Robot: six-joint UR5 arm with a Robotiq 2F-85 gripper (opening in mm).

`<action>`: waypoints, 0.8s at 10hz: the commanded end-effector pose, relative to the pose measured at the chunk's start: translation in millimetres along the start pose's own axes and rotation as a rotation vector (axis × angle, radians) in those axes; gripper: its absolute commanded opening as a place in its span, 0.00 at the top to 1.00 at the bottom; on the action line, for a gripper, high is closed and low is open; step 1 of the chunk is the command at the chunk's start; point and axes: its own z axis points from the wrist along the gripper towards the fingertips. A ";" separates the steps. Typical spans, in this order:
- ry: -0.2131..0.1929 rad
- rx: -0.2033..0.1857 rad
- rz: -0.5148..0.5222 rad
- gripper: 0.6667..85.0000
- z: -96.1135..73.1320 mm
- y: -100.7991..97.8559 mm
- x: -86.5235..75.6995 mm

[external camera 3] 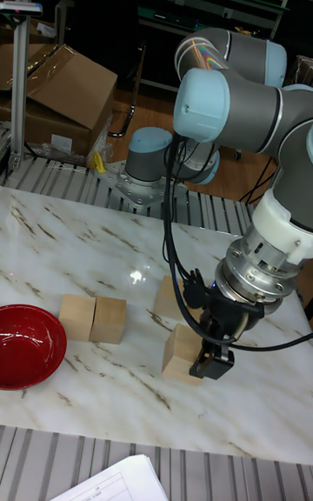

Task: Stack the blocks into a pyramid shape

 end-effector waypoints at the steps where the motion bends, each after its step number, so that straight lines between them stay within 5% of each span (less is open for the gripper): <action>1: -0.024 0.024 -0.004 1.00 -3.6 0.4 -0.9; 8: -0.053 0.032 -0.019 1.00 6.0 16.4 18.1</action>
